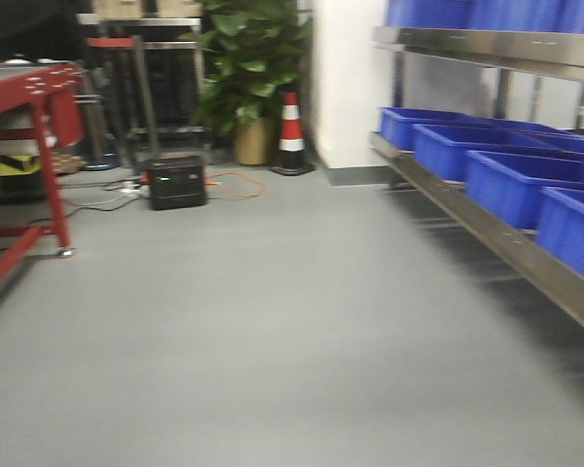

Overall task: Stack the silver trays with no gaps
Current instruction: 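Hold the tray in both grippers while driving away from the rack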

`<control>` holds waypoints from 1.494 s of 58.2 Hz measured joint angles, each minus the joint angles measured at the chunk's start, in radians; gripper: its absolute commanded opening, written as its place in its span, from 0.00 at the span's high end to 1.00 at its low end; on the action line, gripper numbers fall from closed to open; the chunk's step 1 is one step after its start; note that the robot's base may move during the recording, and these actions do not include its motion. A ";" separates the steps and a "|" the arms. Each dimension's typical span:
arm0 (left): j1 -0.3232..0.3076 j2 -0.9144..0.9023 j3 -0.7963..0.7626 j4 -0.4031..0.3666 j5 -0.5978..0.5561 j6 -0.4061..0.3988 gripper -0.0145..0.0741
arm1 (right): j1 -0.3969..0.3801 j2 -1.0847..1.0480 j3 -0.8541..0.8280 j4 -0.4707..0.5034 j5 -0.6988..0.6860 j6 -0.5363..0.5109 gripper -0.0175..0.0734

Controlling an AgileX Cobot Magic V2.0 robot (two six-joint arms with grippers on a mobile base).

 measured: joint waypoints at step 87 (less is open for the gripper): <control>0.000 0.000 0.000 0.002 0.002 0.000 0.86 | 0.000 0.000 0.000 0.000 0.000 -0.002 0.90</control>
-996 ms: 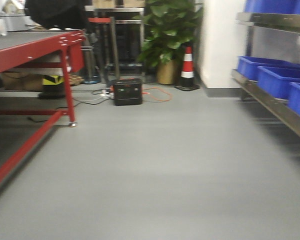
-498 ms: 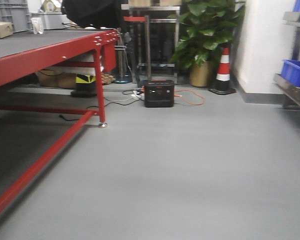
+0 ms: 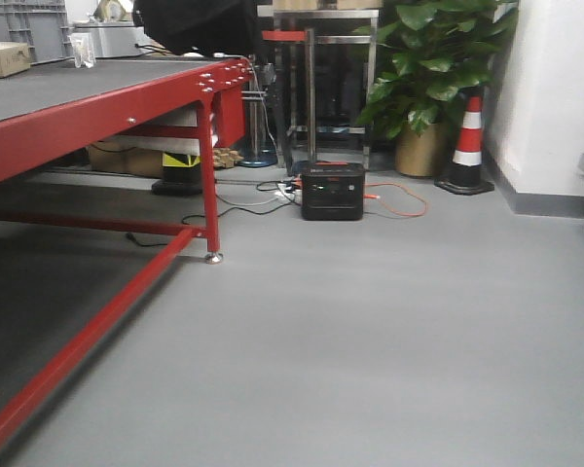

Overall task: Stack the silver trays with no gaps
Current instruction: 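Hold the tray in both grippers while driving away from the rack, then hold the tray and turn past the plant and cone toward another rack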

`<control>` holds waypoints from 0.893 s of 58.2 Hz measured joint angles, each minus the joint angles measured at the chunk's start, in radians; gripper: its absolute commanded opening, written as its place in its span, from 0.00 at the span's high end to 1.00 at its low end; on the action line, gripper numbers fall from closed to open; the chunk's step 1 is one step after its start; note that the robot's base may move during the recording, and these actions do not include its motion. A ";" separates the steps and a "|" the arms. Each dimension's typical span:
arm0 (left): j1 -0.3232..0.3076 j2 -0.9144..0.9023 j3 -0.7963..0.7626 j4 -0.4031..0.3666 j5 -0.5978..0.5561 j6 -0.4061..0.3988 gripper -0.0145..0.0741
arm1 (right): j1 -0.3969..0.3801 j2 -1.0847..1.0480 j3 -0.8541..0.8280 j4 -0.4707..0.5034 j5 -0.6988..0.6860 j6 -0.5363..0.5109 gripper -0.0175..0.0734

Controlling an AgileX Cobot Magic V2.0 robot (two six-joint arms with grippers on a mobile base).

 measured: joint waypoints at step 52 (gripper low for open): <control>0.000 0.000 0.000 0.004 -0.002 0.000 0.86 | 0.000 0.000 0.000 0.007 -0.020 0.000 0.90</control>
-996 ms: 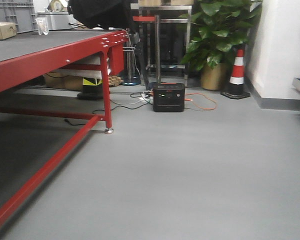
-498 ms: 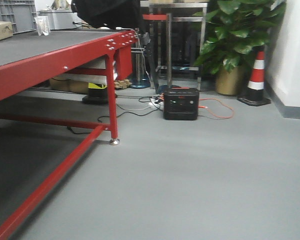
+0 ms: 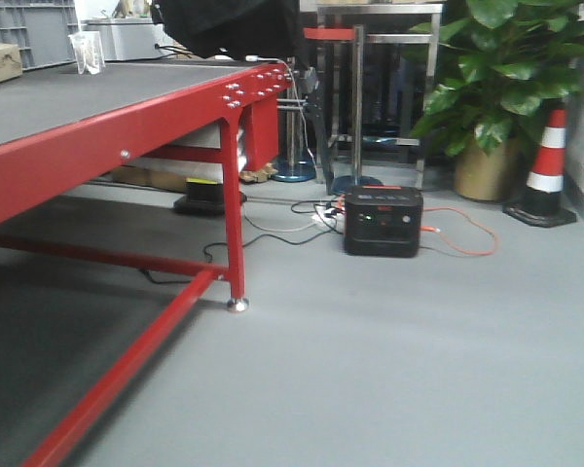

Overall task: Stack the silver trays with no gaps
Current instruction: 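Hold the tray and turn past the plant and cone toward another rack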

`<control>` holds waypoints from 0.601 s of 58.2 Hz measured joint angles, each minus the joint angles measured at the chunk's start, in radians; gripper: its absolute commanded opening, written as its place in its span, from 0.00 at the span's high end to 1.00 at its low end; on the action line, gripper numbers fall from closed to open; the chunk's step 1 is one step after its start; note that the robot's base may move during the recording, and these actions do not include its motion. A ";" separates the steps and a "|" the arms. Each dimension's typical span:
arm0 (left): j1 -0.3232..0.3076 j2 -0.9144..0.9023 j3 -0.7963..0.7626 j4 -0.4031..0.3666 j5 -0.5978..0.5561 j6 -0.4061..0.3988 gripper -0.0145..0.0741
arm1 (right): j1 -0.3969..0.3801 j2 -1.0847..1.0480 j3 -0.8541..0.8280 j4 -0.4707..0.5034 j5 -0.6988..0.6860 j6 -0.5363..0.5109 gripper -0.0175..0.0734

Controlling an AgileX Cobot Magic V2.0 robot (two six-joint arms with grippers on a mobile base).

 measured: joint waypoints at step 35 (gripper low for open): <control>0.006 0.000 0.000 0.002 -0.008 0.000 0.86 | 0.000 0.000 0.000 0.005 -0.065 -0.006 0.90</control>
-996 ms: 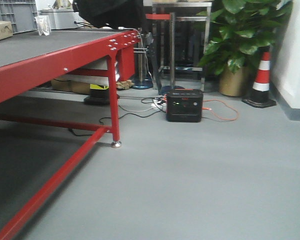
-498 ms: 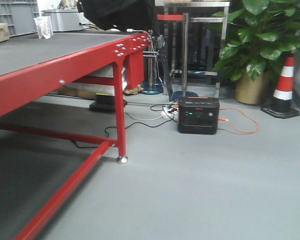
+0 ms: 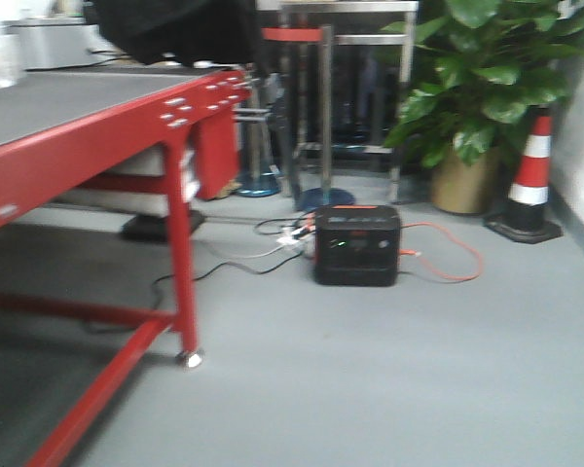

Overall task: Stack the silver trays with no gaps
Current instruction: 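Hold the tray and turn past the plant and cone toward another rack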

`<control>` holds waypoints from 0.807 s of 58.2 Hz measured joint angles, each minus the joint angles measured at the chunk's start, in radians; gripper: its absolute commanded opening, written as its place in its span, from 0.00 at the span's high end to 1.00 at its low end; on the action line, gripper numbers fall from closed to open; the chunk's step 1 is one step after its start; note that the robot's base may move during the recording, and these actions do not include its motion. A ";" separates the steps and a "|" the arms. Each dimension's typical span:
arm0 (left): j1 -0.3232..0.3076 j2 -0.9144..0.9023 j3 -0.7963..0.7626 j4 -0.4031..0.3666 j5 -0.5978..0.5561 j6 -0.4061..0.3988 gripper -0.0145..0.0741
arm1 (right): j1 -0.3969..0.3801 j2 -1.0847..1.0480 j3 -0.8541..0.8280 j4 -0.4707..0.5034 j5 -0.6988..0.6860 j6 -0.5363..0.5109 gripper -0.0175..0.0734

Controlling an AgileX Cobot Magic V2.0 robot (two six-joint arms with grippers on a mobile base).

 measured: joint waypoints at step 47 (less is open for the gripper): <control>0.000 0.000 0.000 0.000 0.000 0.000 0.86 | 0.000 0.000 0.000 0.000 -0.003 0.000 0.90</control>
